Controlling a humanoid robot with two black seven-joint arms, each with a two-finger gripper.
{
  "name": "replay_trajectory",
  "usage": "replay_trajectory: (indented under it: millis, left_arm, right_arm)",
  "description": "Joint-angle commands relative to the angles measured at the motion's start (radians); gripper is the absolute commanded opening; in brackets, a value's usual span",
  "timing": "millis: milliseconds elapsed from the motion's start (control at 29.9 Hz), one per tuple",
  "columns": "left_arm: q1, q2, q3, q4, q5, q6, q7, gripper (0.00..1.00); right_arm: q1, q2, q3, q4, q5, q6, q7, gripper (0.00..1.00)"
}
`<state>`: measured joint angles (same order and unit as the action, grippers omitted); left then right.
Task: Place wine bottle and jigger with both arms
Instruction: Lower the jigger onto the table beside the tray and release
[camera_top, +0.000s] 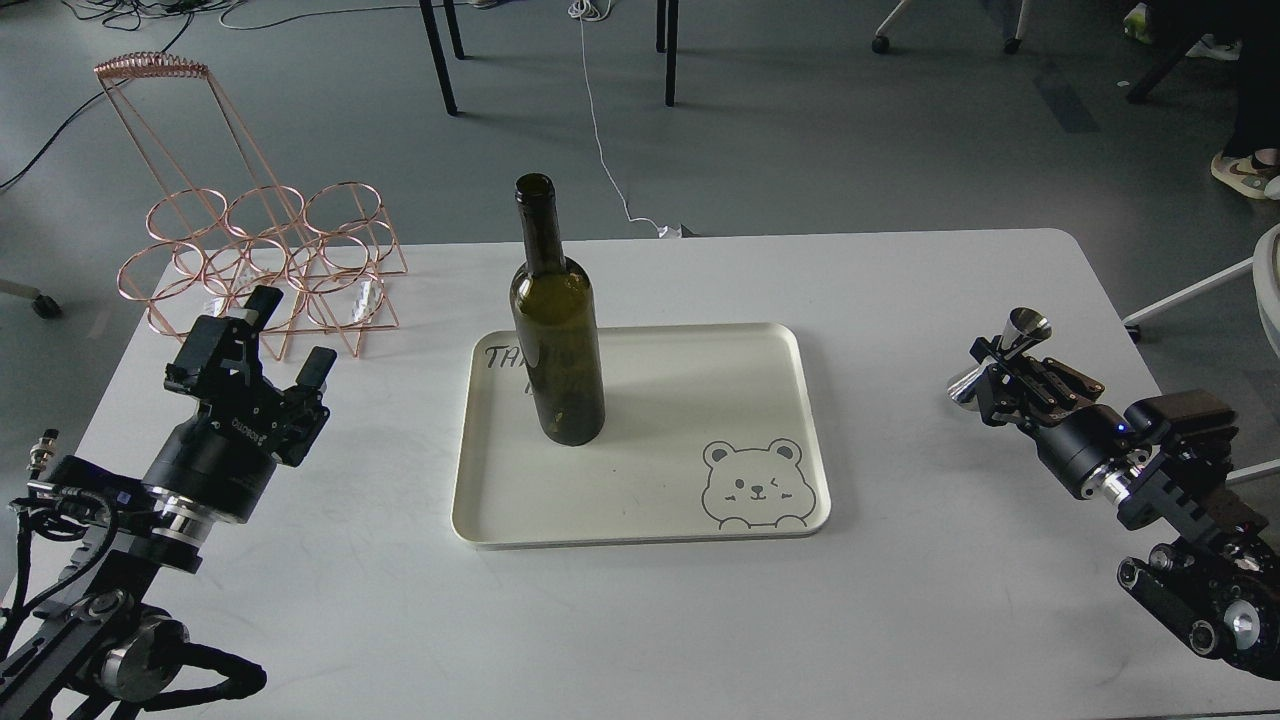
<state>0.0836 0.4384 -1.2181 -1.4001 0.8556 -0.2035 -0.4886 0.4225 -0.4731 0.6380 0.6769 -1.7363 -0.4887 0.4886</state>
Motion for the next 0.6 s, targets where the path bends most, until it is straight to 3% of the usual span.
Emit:
replay_trajectory:
  millis: [0,301,401,468,569]
  left_arm:
    - [0.001,-0.001,0.000,0.000,0.000,-0.001,0.000,0.98]
    - [0.004,-0.003,0.000,0.000,0.000,-0.001,0.000,0.98]
    - [0.004,-0.004,0.000,0.000,0.000,-0.001,0.000,0.98]
    - [0.004,-0.006,0.000,0.000,0.000,0.001,0.000,0.98]
    - [0.004,-0.007,0.000,0.000,0.000,-0.001,0.000,0.98]
  right_arm:
    - [-0.008,0.001,-0.027,0.000,0.000,0.000,0.000,0.21]
    - [-0.004,0.002,-0.037,-0.016,0.000,0.000,0.000,0.23]
    - [-0.002,0.002,-0.037,-0.014,0.000,0.000,0.000,0.32]
    - [-0.002,0.002,-0.038,-0.014,0.000,0.000,0.000,0.43]
    - [-0.004,0.002,-0.038,-0.013,0.000,0.000,0.000,0.45]
